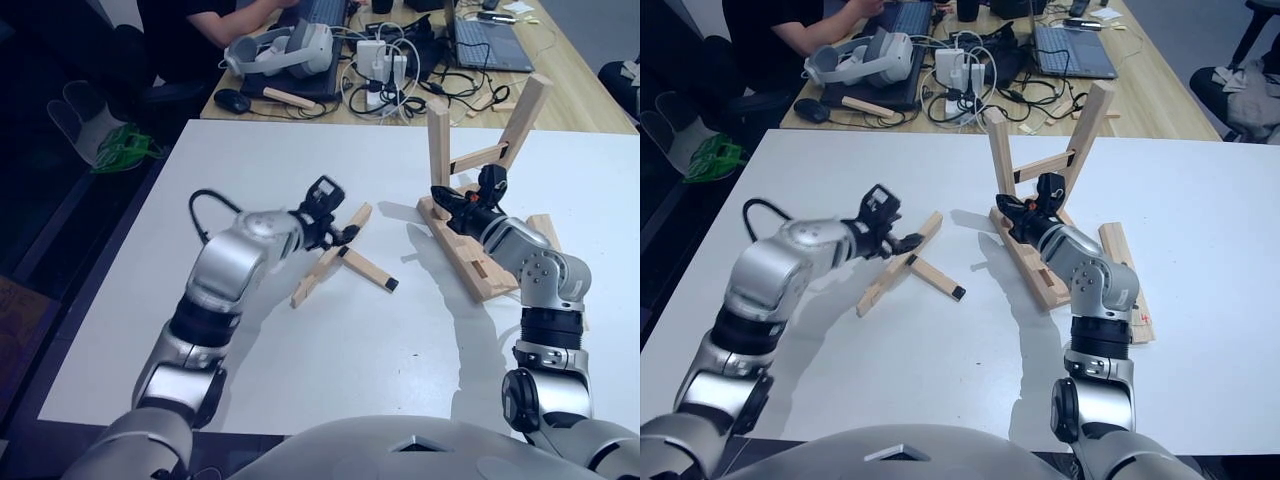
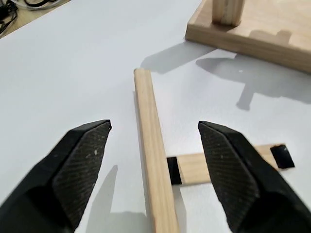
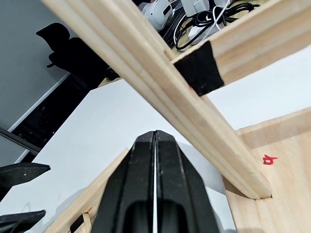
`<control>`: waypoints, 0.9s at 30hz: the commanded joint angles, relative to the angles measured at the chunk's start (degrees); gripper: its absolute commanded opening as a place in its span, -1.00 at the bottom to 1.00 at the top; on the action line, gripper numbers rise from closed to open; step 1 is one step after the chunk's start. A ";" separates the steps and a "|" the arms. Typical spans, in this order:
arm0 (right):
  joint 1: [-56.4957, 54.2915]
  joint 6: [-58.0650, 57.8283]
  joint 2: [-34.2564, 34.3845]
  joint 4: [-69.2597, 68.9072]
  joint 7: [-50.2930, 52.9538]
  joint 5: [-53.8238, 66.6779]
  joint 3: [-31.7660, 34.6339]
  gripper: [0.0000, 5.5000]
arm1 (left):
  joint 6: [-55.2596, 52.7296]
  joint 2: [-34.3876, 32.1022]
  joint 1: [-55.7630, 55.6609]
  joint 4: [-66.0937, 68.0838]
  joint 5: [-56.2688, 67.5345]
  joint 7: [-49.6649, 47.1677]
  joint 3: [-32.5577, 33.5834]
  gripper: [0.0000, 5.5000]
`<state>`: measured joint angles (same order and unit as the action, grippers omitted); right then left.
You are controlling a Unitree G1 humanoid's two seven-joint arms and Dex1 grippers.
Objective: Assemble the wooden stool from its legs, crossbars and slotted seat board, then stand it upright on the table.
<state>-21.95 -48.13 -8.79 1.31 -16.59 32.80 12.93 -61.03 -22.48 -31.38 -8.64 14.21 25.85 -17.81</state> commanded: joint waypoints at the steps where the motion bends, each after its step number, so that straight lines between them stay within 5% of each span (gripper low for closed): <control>1: 0.56 1.19 0.78 -0.60 1.05 0.18 0.65 -1.00 | 7.50 1.07 -7.14 17.04 -4.45 4.15 -4.94 0.40; 11: 0.63 1.97 2.87 -0.48 2.25 1.22 2.24 -1.00 | 24.59 8.47 -19.65 52.43 -13.27 13.18 -8.72 0.30; 27: 1.43 3.91 4.58 -1.71 3.97 1.73 1.77 -1.00 | 27.74 10.17 -23.23 60.80 -18.43 21.61 -4.86 -0.62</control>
<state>-20.46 -44.70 -4.32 -0.01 -12.99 34.46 14.86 -32.10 -12.22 -53.85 53.96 -4.99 47.53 -24.87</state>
